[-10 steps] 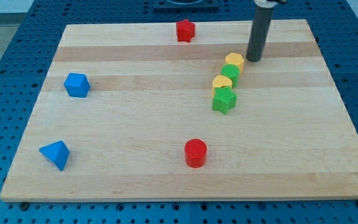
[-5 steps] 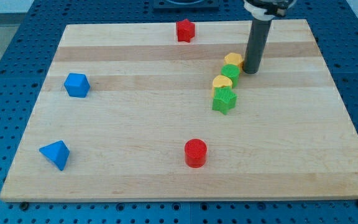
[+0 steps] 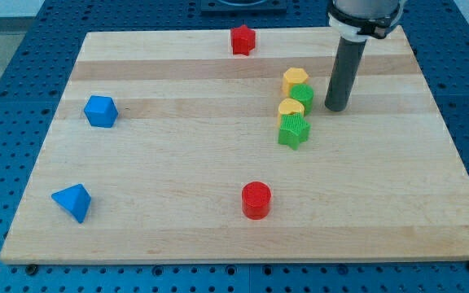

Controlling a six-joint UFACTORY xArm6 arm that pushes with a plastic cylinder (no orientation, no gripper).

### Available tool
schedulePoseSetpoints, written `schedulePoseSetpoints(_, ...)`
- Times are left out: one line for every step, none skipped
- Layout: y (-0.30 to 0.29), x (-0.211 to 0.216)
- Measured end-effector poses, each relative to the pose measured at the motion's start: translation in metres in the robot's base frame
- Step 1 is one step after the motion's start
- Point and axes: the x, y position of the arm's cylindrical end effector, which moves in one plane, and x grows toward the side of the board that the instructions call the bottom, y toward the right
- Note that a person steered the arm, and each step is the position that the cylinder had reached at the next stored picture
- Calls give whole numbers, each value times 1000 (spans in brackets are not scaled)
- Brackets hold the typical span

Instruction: Adjust the green circle yellow hexagon above the yellow heart

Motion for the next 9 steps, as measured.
schedulePoseSetpoints(-13,0)
schedulePoseSetpoints(-28,0)
schedulePoseSetpoints(-36,0)
schedulePoseSetpoints(-36,0)
schedulePoseSetpoints(-35,-1)
schedulePoseSetpoints(-31,-1)
schedulePoseSetpoints(-30,-1)
schedulePoseSetpoints(-23,-1)
schedulePoseSetpoints(-12,-1)
